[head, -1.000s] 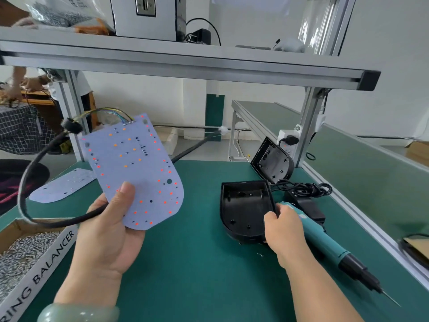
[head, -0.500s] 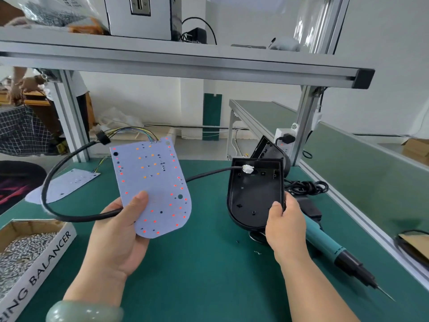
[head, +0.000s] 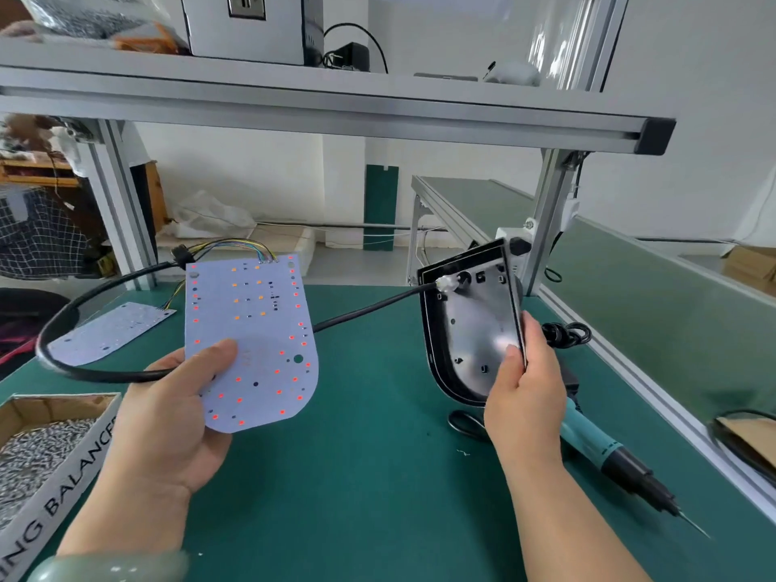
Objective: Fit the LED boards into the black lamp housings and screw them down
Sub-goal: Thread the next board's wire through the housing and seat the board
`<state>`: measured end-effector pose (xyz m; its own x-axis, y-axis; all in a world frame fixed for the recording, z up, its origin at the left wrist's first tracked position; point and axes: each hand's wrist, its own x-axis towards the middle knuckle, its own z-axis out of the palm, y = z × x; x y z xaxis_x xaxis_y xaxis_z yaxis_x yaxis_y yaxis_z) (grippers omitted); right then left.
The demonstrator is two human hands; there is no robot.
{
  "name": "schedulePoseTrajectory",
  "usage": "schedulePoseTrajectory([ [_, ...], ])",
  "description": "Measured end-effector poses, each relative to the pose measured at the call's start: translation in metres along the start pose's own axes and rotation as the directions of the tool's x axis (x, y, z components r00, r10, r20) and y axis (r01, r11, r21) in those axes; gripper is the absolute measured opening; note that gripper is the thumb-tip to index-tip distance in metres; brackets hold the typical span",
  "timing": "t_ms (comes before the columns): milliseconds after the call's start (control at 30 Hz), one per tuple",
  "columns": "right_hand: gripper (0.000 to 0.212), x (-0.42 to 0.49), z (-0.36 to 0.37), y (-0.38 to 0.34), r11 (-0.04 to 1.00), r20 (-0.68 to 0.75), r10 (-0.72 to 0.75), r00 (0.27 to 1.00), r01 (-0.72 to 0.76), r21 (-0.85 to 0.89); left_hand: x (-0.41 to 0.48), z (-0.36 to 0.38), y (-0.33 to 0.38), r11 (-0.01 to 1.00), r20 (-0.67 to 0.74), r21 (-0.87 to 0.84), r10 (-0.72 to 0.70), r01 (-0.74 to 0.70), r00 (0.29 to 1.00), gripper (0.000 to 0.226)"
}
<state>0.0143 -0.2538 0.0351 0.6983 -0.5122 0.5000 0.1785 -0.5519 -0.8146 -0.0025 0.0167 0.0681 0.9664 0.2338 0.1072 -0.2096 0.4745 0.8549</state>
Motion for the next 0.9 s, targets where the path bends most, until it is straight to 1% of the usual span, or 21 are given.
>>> schedulePoseTrajectory([
  [100, 0.044, 0.001, 0.000, -0.001, 0.993, -0.002, 0.061, 0.998, -0.060, 0.099, 0.000, -0.001, -0.002, 0.999, 0.009, 0.037, -0.019, 0.018, 1.000, 0.047],
  [167, 0.044, 0.000, 0.000, -0.001, 0.993, -0.001, 0.047, 0.999, -0.047, 0.110, 0.000, -0.001, -0.003, 0.999, 0.020, 0.039, -0.026, 0.025, 0.999, 0.043],
  [267, 0.043, -0.002, 0.000, -0.002, 0.994, 0.009, -0.007, 1.000, 0.006, 0.105, 0.000, -0.002, -0.002, 1.000, 0.024, 0.020, -0.021, 0.020, 0.999, 0.043],
  [333, 0.041, -0.004, 0.001, -0.003, 0.992, 0.014, -0.031, 0.999, 0.029, 0.119, 0.000, -0.003, -0.001, 1.000, 0.053, 0.003, -0.022, 0.022, 0.998, 0.042],
  [500, 0.041, -0.007, 0.004, -0.006, 0.984, 0.067, -0.046, 0.997, 0.034, 0.176, -0.006, 0.000, -0.001, 1.000, 0.155, 0.002, 0.011, -0.011, 0.988, 0.041],
  [600, 0.041, -0.009, 0.005, -0.005, 0.977, 0.126, -0.031, 0.992, 0.003, 0.213, -0.009, 0.004, -0.001, 0.999, 0.190, -0.009, 0.040, -0.039, 0.981, 0.042],
  [667, 0.041, -0.009, 0.005, -0.006, 0.966, 0.158, 0.003, 0.987, -0.044, 0.254, -0.008, 0.005, -0.001, 0.999, 0.168, -0.022, 0.044, -0.041, 0.985, 0.045],
  [733, 0.041, -0.009, 0.007, -0.007, 0.941, 0.162, 0.054, 0.985, -0.104, 0.321, -0.004, 0.002, 0.000, 0.999, 0.098, -0.039, 0.040, -0.037, 0.994, 0.048],
  [833, 0.041, -0.006, 0.005, -0.006, 0.902, 0.101, 0.127, 0.987, -0.157, 0.402, 0.004, -0.005, 0.002, 0.998, -0.011, -0.043, 0.053, -0.053, 0.999, 0.050],
  [900, 0.041, -0.004, 0.004, -0.004, 0.906, 0.085, 0.132, 0.988, -0.155, 0.394, 0.007, -0.008, 0.001, 0.998, -0.022, -0.023, 0.061, -0.061, 0.998, 0.049],
])
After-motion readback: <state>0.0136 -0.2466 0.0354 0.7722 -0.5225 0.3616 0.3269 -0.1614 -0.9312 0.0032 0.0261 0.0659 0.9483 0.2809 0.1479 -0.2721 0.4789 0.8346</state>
